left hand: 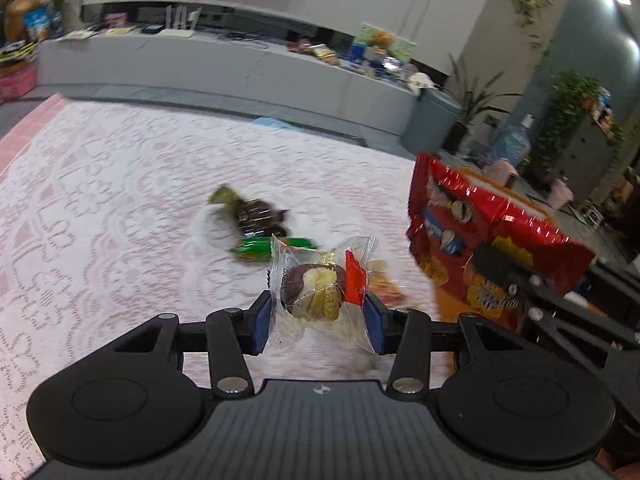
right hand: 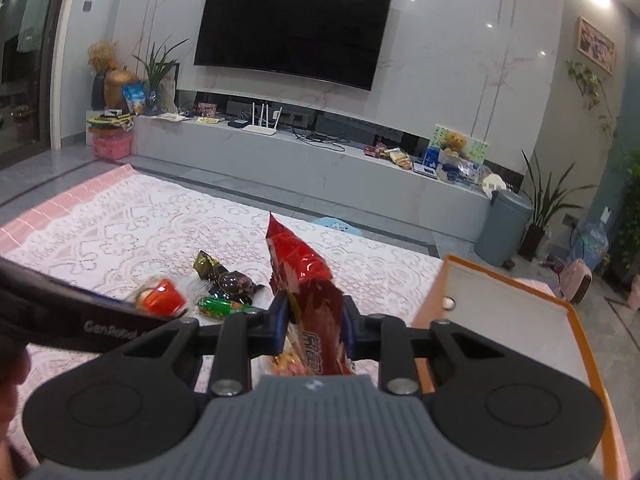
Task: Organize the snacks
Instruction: 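Carry the candy pack and red chip bag over the box with both tools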
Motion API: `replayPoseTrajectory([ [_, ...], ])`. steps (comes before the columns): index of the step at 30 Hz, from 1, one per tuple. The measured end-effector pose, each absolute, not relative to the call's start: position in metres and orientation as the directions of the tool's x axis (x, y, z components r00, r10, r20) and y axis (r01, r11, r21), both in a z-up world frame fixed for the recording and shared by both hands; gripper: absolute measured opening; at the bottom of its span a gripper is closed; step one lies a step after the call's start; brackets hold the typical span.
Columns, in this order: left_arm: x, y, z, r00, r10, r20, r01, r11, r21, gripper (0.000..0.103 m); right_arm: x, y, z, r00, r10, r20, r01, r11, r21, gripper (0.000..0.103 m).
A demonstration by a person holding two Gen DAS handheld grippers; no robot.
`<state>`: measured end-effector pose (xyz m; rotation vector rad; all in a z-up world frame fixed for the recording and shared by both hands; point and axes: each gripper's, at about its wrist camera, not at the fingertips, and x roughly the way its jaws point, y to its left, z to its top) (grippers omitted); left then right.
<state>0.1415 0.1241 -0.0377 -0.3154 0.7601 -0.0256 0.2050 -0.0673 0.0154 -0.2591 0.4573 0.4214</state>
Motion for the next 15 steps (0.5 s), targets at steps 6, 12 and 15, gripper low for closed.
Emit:
replayPoseTrajectory([
  [6, 0.148, 0.077, -0.009, 0.736, -0.197, -0.647, 0.022, 0.963, -0.268, 0.052, 0.196, -0.120, 0.040, 0.811, 0.328, -0.485, -0.403, 0.913, -0.057, 0.024],
  [12, 0.165, 0.016, 0.008, 0.727, -0.260, -0.635, 0.149, 0.963, -0.224, 0.052, 0.195, -0.171, 0.064, 0.842, 0.280, -0.461, -0.338, 0.940, -0.047, 0.023],
  [15, 0.178, -0.014, 0.012, 0.709, -0.307, -0.635, 0.225, 0.952, -0.209, 0.052, 0.202, -0.192, 0.066, 0.848, 0.236, -0.475, -0.305, 0.949, -0.073, 0.023],
])
